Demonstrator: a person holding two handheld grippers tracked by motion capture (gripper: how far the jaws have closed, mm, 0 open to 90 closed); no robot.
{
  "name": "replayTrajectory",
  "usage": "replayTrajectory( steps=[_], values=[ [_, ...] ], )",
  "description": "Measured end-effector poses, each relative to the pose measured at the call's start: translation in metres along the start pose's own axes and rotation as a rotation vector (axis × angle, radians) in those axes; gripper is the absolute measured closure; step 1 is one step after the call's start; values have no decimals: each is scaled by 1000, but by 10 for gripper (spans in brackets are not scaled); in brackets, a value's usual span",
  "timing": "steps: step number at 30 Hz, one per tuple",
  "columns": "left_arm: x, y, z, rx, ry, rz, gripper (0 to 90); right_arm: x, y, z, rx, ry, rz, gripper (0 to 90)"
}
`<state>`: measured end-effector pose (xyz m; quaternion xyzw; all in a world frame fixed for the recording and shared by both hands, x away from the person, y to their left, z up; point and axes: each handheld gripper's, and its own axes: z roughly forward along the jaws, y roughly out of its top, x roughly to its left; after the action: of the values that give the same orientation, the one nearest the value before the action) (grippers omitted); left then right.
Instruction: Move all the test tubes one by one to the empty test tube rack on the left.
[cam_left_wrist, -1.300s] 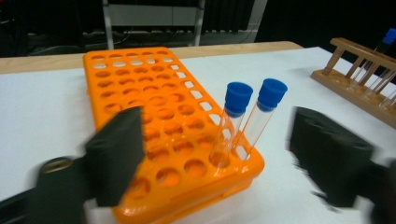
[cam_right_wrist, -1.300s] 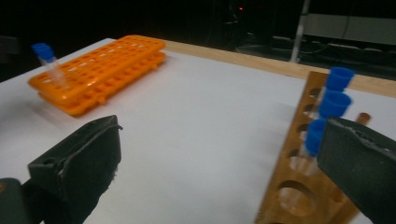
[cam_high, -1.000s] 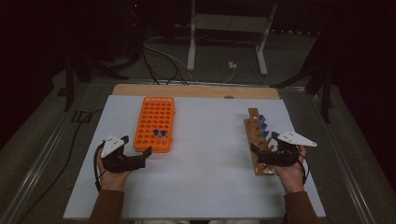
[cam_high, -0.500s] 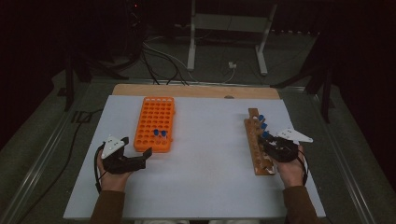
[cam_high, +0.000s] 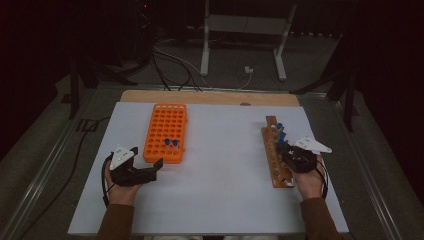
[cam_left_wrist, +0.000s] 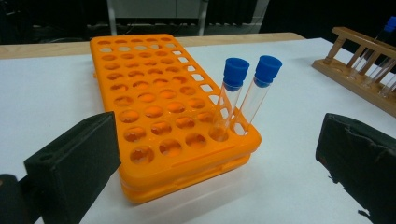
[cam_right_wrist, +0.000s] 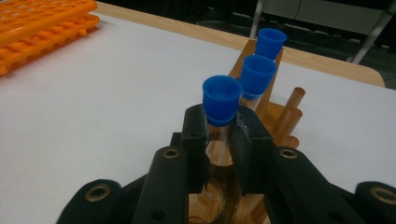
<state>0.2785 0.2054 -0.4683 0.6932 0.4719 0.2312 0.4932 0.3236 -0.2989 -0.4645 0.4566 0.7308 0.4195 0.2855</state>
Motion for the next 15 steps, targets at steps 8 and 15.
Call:
replayTrajectory(
  steps=[8,15],
  values=[
    [0,0,0,0,2,1,6,-2,-2,2,-7,-11,18,761],
    [0,0,0,1,3,2,6,-1,-1,0,-7,-7,9,771]
  ],
)
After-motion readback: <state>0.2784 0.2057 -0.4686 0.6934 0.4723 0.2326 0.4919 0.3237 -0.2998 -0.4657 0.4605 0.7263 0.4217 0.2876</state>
